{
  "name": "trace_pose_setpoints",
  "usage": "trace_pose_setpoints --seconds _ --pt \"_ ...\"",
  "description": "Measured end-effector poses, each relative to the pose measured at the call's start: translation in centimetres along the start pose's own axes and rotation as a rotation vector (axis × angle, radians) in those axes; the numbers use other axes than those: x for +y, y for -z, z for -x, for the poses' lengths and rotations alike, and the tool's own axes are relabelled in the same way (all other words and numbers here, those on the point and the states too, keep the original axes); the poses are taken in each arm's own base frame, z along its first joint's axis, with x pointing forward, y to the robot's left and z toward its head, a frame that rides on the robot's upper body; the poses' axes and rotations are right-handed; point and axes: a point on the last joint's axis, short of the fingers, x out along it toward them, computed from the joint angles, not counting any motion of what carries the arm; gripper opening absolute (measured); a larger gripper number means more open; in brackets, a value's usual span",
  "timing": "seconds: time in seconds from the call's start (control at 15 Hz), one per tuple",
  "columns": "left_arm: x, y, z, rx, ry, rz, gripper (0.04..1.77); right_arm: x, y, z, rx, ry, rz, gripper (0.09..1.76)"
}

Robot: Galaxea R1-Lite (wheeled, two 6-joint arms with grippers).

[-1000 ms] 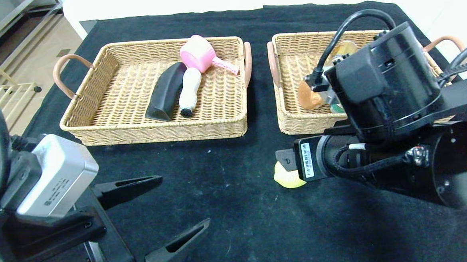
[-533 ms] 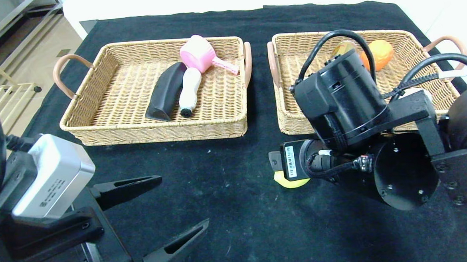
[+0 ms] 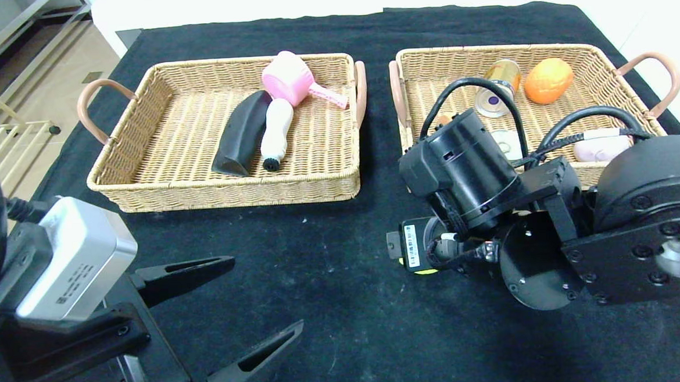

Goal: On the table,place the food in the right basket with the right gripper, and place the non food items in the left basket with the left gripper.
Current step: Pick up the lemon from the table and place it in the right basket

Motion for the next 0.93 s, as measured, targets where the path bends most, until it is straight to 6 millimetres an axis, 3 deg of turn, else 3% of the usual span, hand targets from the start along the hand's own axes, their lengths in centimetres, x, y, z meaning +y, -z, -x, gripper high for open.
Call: trace_pose_setpoints --seconds 0.93 --pt "0.0 0.1 -0.1 0.006 0.003 -0.001 1.72 0.1 0.8 -2.0 0.035 0.035 -0.013 1.71"
